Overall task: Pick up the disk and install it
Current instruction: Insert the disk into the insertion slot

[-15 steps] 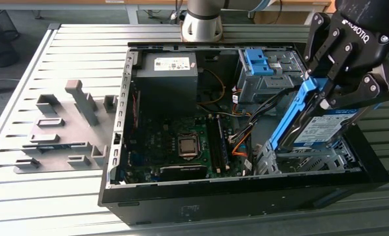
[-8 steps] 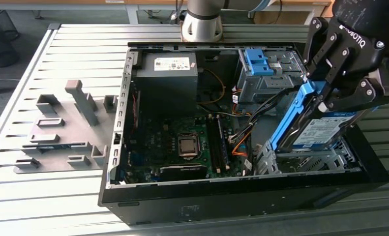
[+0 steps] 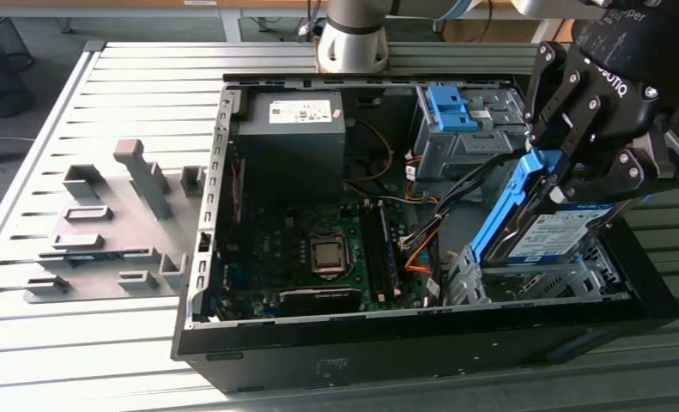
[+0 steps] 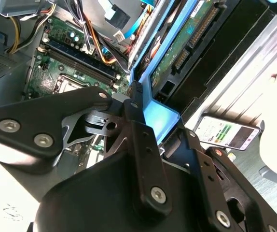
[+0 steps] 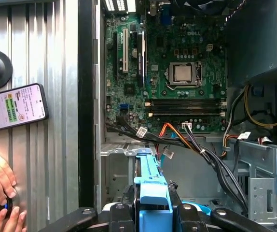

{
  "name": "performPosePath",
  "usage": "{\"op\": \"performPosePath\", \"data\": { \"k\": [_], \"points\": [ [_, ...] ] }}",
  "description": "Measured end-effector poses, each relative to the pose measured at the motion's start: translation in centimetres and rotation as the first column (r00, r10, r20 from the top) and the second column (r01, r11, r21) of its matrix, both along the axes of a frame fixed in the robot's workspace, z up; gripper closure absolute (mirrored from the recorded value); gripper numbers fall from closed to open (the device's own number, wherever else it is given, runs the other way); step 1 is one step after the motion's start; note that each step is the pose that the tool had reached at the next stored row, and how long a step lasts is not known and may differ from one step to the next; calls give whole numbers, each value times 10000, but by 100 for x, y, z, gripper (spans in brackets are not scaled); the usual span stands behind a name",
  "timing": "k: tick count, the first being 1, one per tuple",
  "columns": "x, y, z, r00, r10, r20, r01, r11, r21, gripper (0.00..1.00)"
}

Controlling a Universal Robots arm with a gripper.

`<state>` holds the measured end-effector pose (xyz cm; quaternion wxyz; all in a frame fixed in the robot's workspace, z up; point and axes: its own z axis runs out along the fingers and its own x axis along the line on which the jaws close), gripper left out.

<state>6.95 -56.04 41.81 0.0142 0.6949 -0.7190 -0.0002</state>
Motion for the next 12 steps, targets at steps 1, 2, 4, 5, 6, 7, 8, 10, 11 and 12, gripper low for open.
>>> {"op": "performPosePath", "data": {
  "k": [1, 2, 4, 5, 6, 7, 8, 10, 11, 12],
  "points": [
    [0, 0, -10, 10000, 0, 0, 0, 10000, 1, 64],
    [1, 0, -17, 10000, 0, 0, 0, 10000, -1, 64],
    [1, 0, -26, 10000, -1, 0, 1, 10000, -2, 64],
    [1, 0, -26, 10000, -1, 0, 1, 10000, -2, 64],
    [1, 0, -26, 10000, -1, 0, 1, 10000, -2, 64],
    [1, 0, -26, 10000, -1, 0, 1, 10000, -2, 64],
    [1, 0, -26, 10000, -1, 0, 1, 10000, -2, 64],
    [1, 0, -27, 10000, -2, 0, 2, 10000, 0, 64],
    [1, 0, -28, 10000, -2, 0, 2, 10000, 0, 64],
    [1, 0, -32, 10000, -1, 0, 1, 10000, 0, 62]
  ]
}}
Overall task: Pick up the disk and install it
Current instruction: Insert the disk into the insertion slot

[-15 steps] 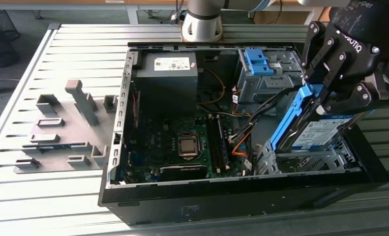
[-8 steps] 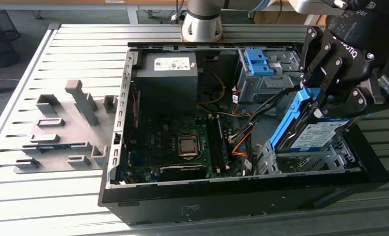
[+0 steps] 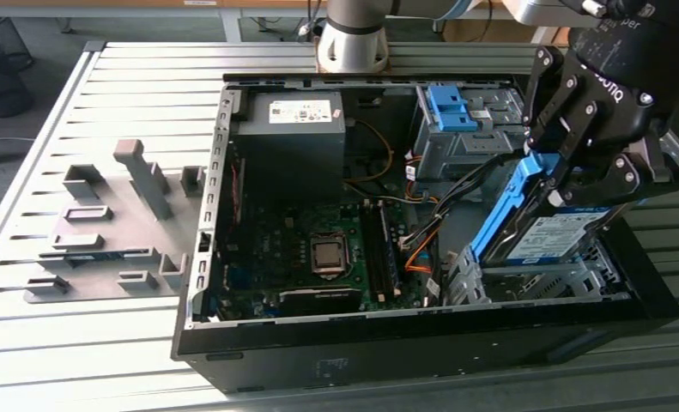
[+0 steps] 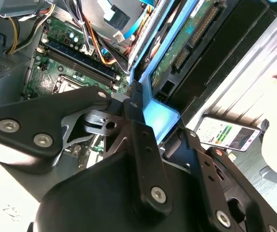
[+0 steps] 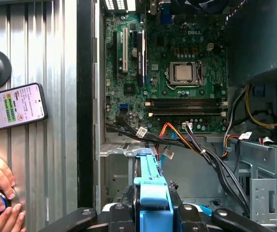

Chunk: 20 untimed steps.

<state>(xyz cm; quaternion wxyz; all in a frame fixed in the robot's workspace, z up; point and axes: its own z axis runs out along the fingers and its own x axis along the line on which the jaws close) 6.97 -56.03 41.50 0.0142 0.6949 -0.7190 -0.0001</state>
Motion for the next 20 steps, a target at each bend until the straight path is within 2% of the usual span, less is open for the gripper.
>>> {"op": "performPosePath", "data": {
  "k": [2, 3, 10, 11, 12, 13, 16, 17, 20],
  "points": [
    [0, -1, -30, 10000, 0, 2, 0, 10000, 1, 62],
    [0, 0, -48, 10000, 0, 2, 0, 10000, 2, 56],
    [1, -1, -174, 10000, 0, 2, 0, 10000, -1, 58],
    [2, -1, -194, 10000, 0, 1, 0, 10000, 0, 70],
    [3, 0, -212, 10000, 0, 2, 0, 10000, 0, 70],
    [3, 0, -231, 10000, 0, 2, 0, 10000, 1, 76],
    [11, 0, -284, 10000, 1, 2, -1, 10000, 0, 82],
    [14, 0, -302, 10000, 1, 2, -1, 10000, 1, 87],
    [26, -1, -357, 10000, 0, 6, 0, 10000, -1, 89]
  ]
}}
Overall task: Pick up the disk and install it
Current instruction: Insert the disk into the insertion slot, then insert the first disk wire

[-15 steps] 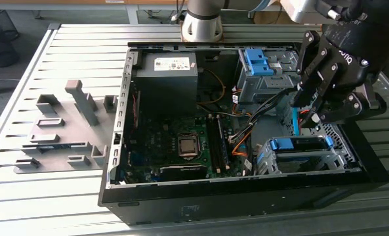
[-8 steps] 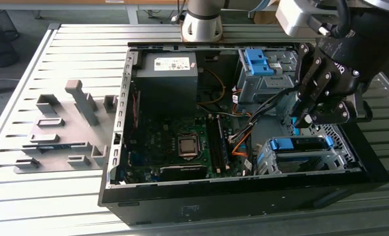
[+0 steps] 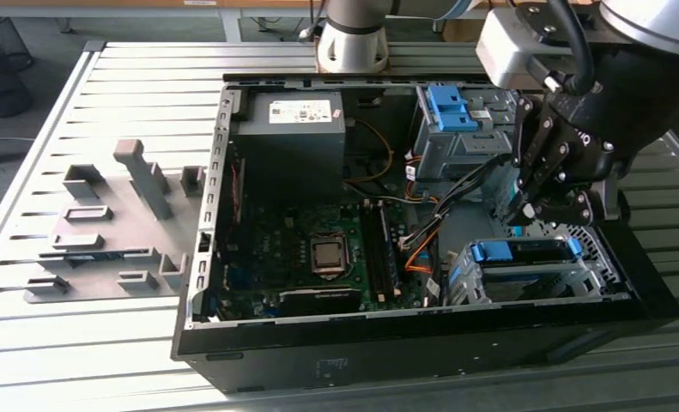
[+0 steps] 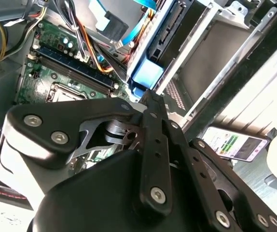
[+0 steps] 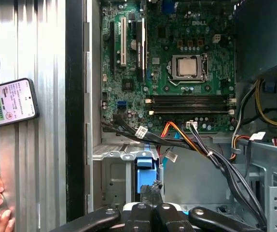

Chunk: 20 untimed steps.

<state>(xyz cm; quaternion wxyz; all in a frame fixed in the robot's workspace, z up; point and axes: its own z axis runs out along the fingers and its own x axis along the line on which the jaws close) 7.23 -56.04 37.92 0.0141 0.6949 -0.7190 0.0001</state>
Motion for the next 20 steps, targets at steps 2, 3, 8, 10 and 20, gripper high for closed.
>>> {"op": "performPosePath", "data": {
  "k": [2, 3, 8, 10, 20],
  "points": [
    [1, 0, -32, 10000, -1, 3, 1, 10000, 1, 89],
    [1, 0, -34, 10000, -1, 3, 1, 10000, 0, 89],
    [2, 0, -42, 10000, 0, 3, 0, 10000, 1, 89],
    [1, 0, -42, 10000, -1, 3, 1, 10000, 0, 89],
    [57, 0, -50, 10000, -1, 4, 1, 10000, 2, 89]
  ]
}}
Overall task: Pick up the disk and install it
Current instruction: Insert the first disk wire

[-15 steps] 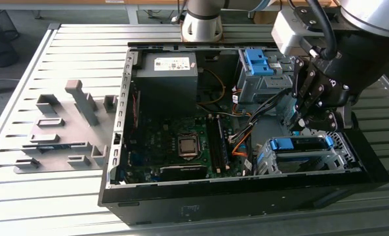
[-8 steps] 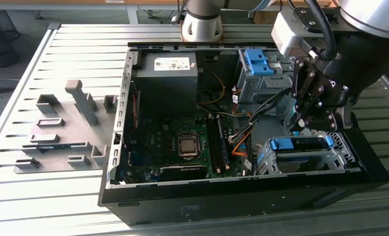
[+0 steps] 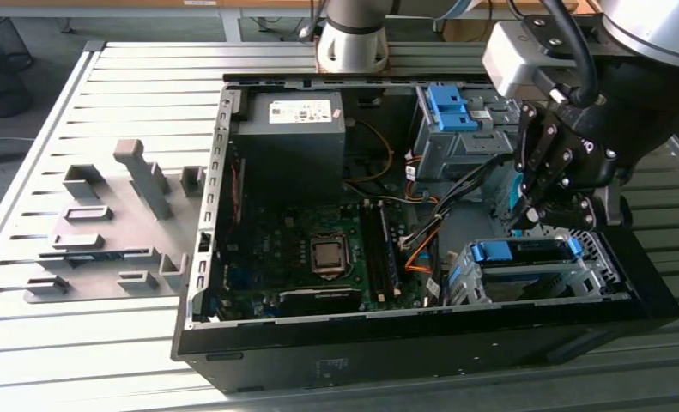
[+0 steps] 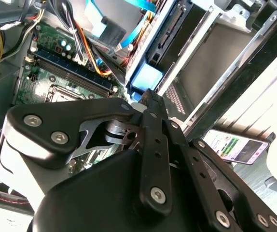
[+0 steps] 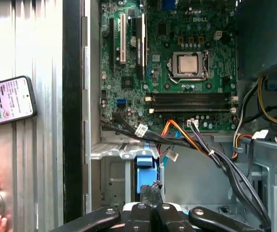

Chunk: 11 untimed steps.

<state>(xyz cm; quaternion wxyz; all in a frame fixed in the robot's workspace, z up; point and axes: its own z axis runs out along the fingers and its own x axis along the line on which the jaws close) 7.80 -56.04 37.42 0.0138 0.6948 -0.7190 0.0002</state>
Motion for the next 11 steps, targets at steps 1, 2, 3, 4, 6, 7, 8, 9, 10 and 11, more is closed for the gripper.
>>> {"op": "performPosePath", "data": {
  "k": [1, 2, 3, 4, 6, 7, 8, 9, 10, 11],
  "points": [
    [34, 2, -3, 10000, 0, 0, 0, 10000, -1, 89],
    [75, 3, -8, 10000, 0, -1, 0, 10000, -1, 89],
    [116, 3, -12, 10000, 2, 0, -2, 10000, -2, 89],
    [159, 5, -17, 10000, 0, -1, 0, 10000, -2, 89],
    [242, 12, -27, 10000, 0, -2, 0, 10000, -3, 89],
    [280, 17, -31, 10000, 1, -3, -1, 10000, -7, 89],
    [318, 22, -34, 10000, 1, -4, -1, 10000, -11, 89],
    [356, 27, -38, 10000, 0, -5, 0, 10000, -15, 89],
    [396, 33, -43, 10000, 0, -6, 0, 10000, -16, 89],
    [432, 41, -48, 10000, 1, -7, -1, 10000, -16, 89]
  ]
}}
